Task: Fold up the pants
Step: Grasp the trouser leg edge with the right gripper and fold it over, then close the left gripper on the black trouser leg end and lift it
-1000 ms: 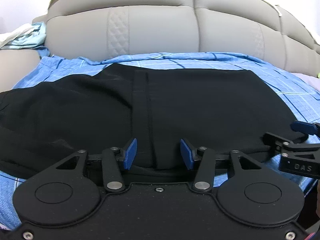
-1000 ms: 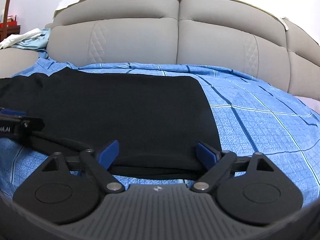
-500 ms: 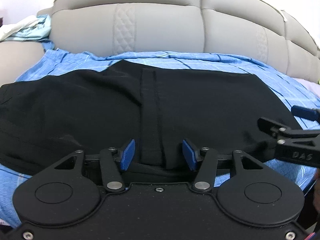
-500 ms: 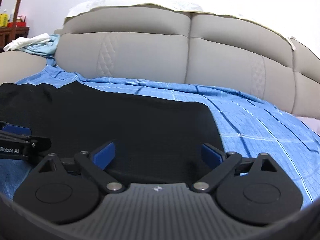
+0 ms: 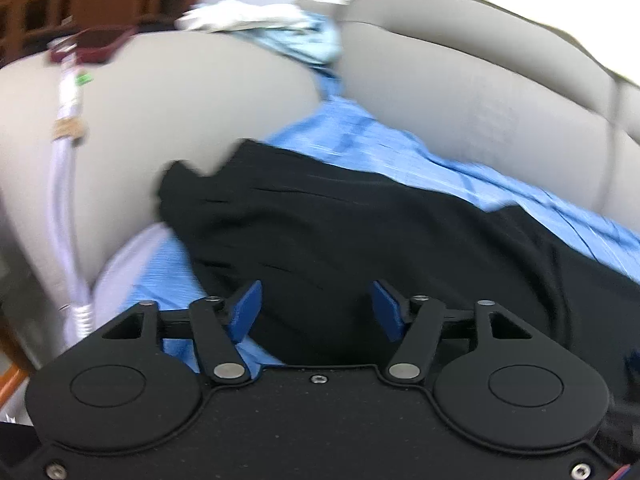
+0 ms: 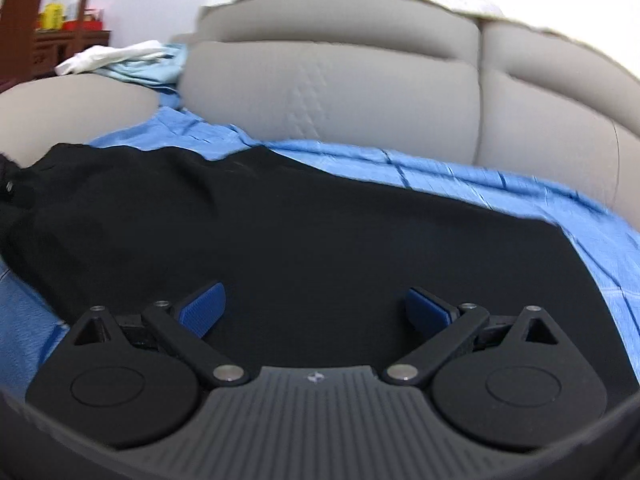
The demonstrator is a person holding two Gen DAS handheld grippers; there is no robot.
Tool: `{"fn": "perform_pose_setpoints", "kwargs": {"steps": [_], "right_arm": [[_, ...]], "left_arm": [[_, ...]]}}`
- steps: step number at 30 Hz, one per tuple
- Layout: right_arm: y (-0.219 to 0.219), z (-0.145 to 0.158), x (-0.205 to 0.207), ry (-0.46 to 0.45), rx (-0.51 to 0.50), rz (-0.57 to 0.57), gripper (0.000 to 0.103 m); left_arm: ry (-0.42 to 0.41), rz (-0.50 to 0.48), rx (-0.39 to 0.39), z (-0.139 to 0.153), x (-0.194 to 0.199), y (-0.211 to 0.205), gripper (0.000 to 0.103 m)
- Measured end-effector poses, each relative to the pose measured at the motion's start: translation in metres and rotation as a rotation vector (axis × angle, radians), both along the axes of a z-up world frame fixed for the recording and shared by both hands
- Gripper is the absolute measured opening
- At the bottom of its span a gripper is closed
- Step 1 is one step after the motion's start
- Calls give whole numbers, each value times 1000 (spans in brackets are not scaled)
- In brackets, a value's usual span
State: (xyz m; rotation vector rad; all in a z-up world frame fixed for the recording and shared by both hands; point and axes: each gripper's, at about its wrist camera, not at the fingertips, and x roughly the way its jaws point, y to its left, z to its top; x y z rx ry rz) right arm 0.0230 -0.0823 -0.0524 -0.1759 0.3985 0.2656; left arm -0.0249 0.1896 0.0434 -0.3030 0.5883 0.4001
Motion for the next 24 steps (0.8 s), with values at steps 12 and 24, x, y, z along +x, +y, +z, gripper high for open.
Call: {"fn": "perform_pose_setpoints", "kwargs": {"steps": [12, 24], "right_arm": [[5, 0, 16, 11, 54, -8, 103], [2, -4, 16, -2, 57, 26, 103]], "left_arm": [[-43, 188, -119, -19, 4, 58, 73], [-140, 270, -356, -39, 33, 114, 85]]}}
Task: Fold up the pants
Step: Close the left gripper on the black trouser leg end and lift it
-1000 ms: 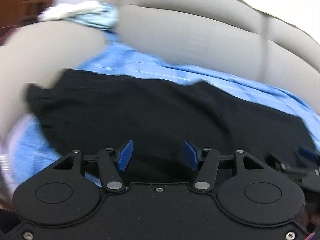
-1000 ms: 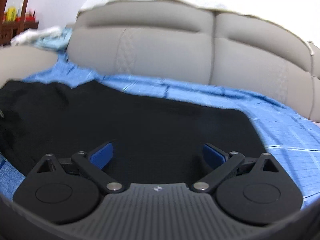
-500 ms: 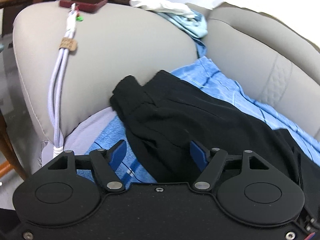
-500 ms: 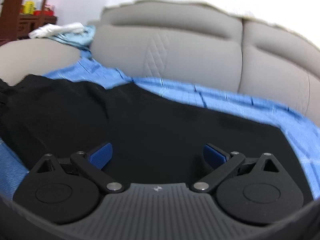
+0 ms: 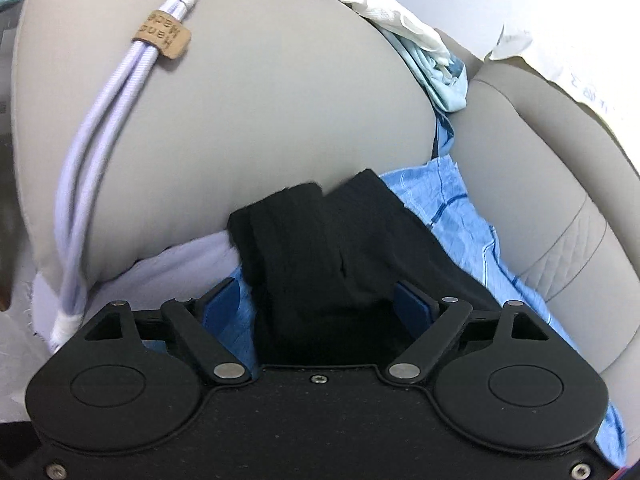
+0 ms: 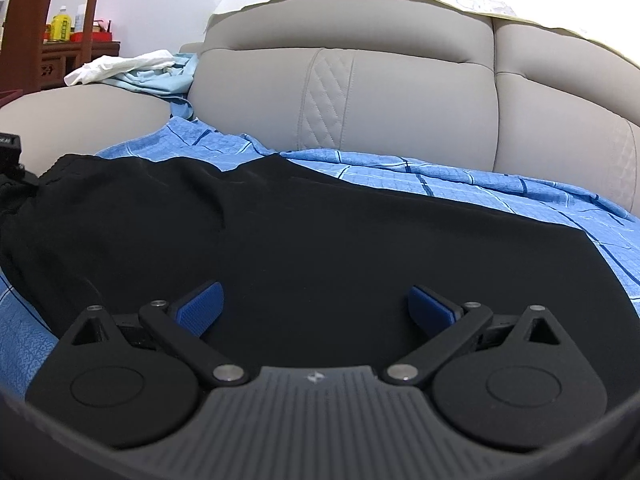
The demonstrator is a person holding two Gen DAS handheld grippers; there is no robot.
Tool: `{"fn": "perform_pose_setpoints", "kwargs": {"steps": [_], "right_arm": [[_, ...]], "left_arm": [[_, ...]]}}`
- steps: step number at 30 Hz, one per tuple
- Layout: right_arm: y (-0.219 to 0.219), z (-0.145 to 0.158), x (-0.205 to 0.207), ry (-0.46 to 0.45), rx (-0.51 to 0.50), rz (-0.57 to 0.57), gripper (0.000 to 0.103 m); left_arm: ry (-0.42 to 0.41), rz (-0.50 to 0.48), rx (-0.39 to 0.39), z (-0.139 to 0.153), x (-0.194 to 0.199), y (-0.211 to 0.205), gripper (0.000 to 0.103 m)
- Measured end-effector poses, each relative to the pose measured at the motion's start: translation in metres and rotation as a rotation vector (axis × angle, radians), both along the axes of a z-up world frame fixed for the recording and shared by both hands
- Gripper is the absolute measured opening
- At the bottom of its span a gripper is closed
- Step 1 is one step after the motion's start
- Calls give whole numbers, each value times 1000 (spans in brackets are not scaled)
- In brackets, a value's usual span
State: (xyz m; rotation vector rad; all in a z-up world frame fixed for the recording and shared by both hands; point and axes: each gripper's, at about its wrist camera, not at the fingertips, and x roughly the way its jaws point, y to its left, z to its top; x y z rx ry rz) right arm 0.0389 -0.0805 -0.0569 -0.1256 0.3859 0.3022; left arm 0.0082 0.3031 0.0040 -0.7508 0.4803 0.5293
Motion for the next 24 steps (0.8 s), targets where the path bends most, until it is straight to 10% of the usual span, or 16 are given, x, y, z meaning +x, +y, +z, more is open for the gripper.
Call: {"fn": "perform_pose_setpoints", "kwargs": {"steps": [8, 11, 13, 18, 20, 24], "right_arm": [[7, 1, 2, 3, -7, 16, 103], [5, 0, 2, 2, -3, 22, 103], [5, 0, 2, 0, -2, 22, 103], [5, -1, 1, -4, 1, 22, 103], [5, -1, 1, -4, 1, 22, 103], [5, -1, 1, -4, 1, 21, 103]], "left_arm": [[-50, -23, 32, -9, 8, 1, 94], [-21, -20, 66, -8, 8, -2, 78], [3, 22, 88, -8, 3, -5, 44], [-23, 88, 53, -12, -16, -13, 39], [-23, 75, 72, -13, -14, -15, 46], [-28, -24, 109, -10, 7, -17, 94]]}}
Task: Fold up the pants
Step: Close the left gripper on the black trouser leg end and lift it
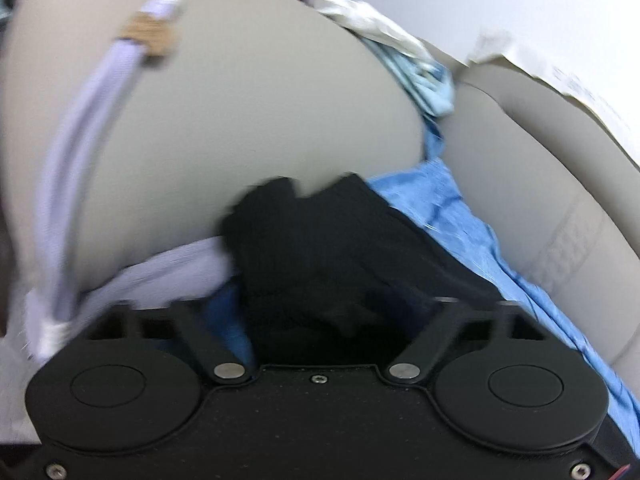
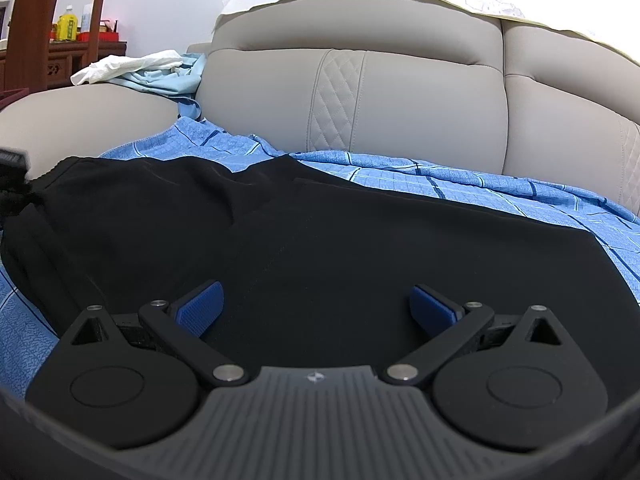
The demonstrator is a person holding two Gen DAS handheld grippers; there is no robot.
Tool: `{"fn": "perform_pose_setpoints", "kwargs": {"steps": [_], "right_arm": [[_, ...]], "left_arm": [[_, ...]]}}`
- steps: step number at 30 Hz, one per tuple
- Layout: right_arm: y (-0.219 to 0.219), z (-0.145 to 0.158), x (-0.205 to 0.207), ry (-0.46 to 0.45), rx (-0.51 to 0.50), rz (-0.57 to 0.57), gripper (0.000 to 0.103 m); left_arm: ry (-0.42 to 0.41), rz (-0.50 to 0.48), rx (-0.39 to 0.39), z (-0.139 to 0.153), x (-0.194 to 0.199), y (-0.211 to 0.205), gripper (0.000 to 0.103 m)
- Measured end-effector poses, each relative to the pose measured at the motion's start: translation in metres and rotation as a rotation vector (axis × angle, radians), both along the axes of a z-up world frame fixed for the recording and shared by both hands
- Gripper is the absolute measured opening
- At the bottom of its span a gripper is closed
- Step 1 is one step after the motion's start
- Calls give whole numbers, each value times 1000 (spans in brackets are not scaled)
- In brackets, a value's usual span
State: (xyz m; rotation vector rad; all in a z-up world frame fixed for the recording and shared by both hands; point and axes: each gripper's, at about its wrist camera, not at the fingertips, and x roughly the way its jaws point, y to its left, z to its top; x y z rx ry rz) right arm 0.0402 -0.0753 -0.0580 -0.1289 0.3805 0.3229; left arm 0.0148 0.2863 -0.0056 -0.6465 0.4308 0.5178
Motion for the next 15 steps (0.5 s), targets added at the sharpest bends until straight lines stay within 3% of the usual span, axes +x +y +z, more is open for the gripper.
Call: {"fn": "perform_pose_setpoints", "kwargs": {"steps": [1, 3, 5, 7, 9, 12, 15], "right_arm": [[0, 0, 0, 0, 0, 0, 103], [0, 0, 0, -1, 0, 0, 103], [0, 0, 0, -1, 0, 0, 103], [0, 0, 0, -2, 0, 0, 103], [0, 0, 0, -3, 0, -1, 103], [0, 1, 0, 5, 0, 5, 103], [-5, 11, 2, 57, -2, 41, 103]], "left_arm": [[13, -9, 20, 0, 6, -3, 99], [45, -7, 84, -1, 14, -12, 99], [76, 21, 154, -3, 15, -25, 86], [115, 85, 209, -3, 12, -34, 43], [109, 132, 194, 0, 5, -34, 28], [116, 155, 245, 15, 3, -44, 17], [79, 105, 301, 38, 6, -60, 16]]}}
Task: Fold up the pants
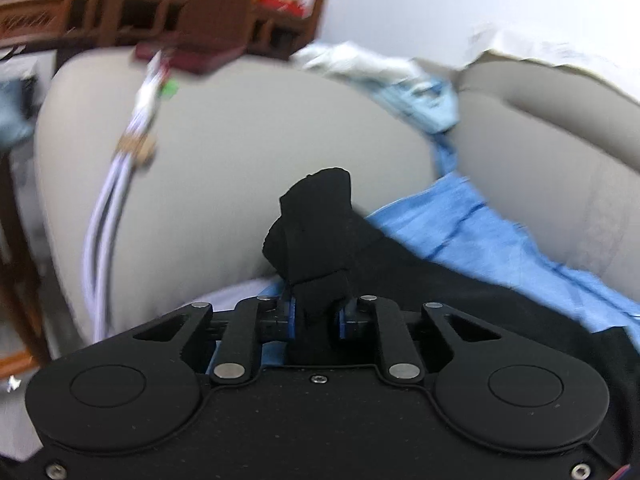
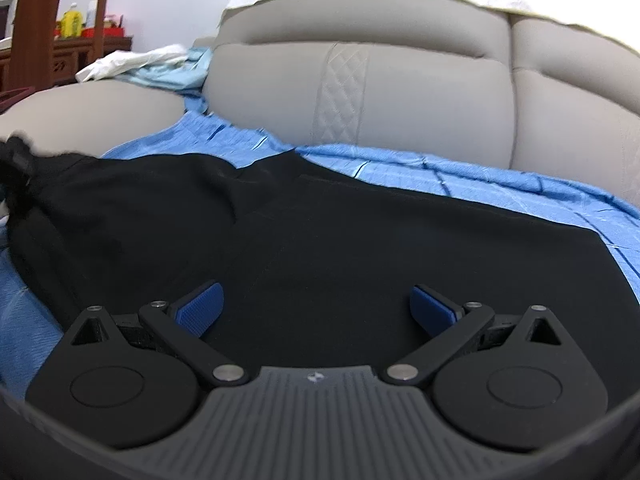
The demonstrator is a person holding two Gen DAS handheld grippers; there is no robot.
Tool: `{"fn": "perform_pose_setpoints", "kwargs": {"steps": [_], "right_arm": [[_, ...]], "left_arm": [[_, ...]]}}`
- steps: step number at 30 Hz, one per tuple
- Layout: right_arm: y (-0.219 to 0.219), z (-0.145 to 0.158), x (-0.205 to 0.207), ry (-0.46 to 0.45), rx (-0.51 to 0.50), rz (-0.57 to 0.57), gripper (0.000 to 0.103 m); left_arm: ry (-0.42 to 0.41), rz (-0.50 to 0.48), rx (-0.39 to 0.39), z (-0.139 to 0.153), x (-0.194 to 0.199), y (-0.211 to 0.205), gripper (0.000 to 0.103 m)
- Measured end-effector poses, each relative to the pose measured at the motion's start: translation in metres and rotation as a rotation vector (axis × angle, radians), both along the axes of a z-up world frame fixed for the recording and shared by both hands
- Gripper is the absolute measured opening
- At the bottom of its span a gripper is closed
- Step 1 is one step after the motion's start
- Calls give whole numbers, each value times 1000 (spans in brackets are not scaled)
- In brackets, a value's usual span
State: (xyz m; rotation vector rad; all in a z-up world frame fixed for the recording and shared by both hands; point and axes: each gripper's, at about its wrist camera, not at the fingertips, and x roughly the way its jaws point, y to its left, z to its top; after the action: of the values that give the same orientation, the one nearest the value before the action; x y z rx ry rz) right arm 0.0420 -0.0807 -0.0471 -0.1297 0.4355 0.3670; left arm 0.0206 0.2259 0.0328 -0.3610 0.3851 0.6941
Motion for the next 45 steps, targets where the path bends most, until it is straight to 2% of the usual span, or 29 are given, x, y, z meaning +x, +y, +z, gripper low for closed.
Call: {"fn": "perform_pose_setpoints", "kwargs": {"steps": [2, 5, 8, 10, 12, 14, 16, 17, 18, 21, 25, 29, 30, 34, 37, 41, 43, 45], "right_arm": [[-9, 10, -2, 35, 27, 10, 103], [-39, 28, -13, 9, 101, -22, 103], [-81, 46, -21, -19, 157, -126, 103], [-109, 52, -26, -26, 184, -214, 103], [-138, 55, -31, -16, 224, -304, 103], [-163, 52, -37, 6, 270, -358, 103], [-182, 46, -41, 33, 296, -396, 103], [-188, 43, -44, 44, 304, -408, 103], [-194, 39, -46, 55, 315, -415, 103], [-202, 28, -49, 87, 359, -413, 103], [-194, 18, -49, 116, 399, -367, 103], [-173, 17, -42, 115, 414, -304, 103], [-167, 16, -40, 117, 411, -291, 103], [-147, 10, -32, 142, 399, -270, 103], [-142, 9, -12, 183, 436, -287, 103], [-142, 10, 8, 217, 552, -271, 99], [-135, 11, 10, 213, 533, -256, 94], [-128, 12, 9, 203, 487, -255, 74]], "left_arm": [[-32, -68, 36, 21, 4, -17, 15], [-84, -236, 78, 54, 14, -57, 15], [-85, -481, 106, 80, 30, -124, 15], [-66, -674, 111, 85, 37, -175, 16], [-5, -863, 103, 75, 42, -225, 17], [76, -990, 103, 55, 43, -262, 23], [190, -1080, 93, 32, 40, -289, 31], [220, -1106, 88, 24, 33, -296, 33], [239, -1133, 76, 17, 27, -299, 39], [230, -1134, 68, 14, 0, -288, 52], [160, -1099, 45, 29, -36, -253, 55], [77, -951, 33, 41, -43, -207, 56], [84, -899, 31, 39, -39, -198, 55], [163, -715, 54, 19, -16, -177, 42], [226, -698, 19, 1, -6, -170, 43], [228, -704, 0, -7, -2, -171, 45], [227, -699, -25, -9, -1, -166, 45], [227, -702, -21, -9, -1, -166, 45]]}}
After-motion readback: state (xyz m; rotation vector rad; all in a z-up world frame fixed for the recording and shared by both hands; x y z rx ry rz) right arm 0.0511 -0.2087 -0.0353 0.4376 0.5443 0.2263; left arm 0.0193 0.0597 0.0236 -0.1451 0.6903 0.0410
